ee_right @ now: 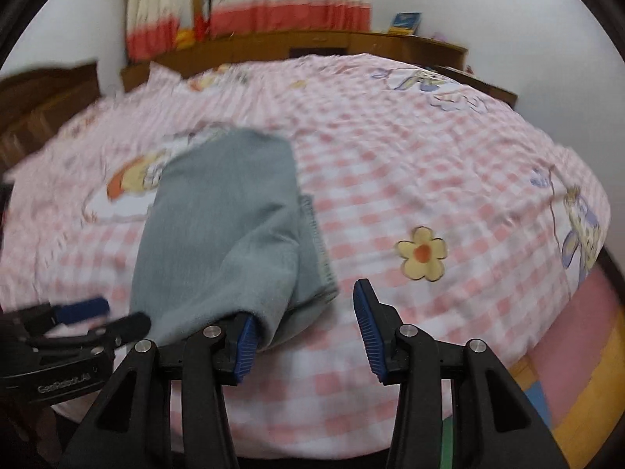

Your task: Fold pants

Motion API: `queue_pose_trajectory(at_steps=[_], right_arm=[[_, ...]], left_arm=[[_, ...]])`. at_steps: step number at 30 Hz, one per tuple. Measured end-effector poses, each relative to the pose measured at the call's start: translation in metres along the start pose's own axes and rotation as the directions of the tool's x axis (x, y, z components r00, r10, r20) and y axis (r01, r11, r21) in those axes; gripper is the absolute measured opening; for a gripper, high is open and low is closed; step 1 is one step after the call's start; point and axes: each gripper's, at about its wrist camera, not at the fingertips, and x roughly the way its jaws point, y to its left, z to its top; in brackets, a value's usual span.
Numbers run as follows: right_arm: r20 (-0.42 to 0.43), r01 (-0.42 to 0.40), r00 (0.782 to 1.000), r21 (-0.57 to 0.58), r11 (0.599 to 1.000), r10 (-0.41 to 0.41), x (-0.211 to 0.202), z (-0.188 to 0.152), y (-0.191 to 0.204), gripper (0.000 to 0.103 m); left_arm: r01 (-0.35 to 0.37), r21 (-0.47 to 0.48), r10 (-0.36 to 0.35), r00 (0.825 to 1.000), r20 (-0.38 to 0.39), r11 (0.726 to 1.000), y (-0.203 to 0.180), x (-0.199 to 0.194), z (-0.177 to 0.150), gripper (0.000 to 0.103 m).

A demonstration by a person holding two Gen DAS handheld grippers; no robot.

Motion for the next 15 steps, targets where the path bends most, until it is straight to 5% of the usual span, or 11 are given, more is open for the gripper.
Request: queue_pose_trajectory(at_steps=[3,15], right_arm=[[0.001,-0.017,1.0,0.057,0.998,0.017,0.003,-0.002,-0.018,0.03],[-0.1,-0.112,0.988,0.032,0.993,0.115,0.026,-0.018,-0.039,0.038]], left_arm=[[0.039,-0.005,-0.039,0.999,0.014,0.999,-0.005,-0.005,0.001,0.073],[0.037,0.048,-0.039,0.998,0.046,0.998,-0.019,-0.01,0.004,0.073]])
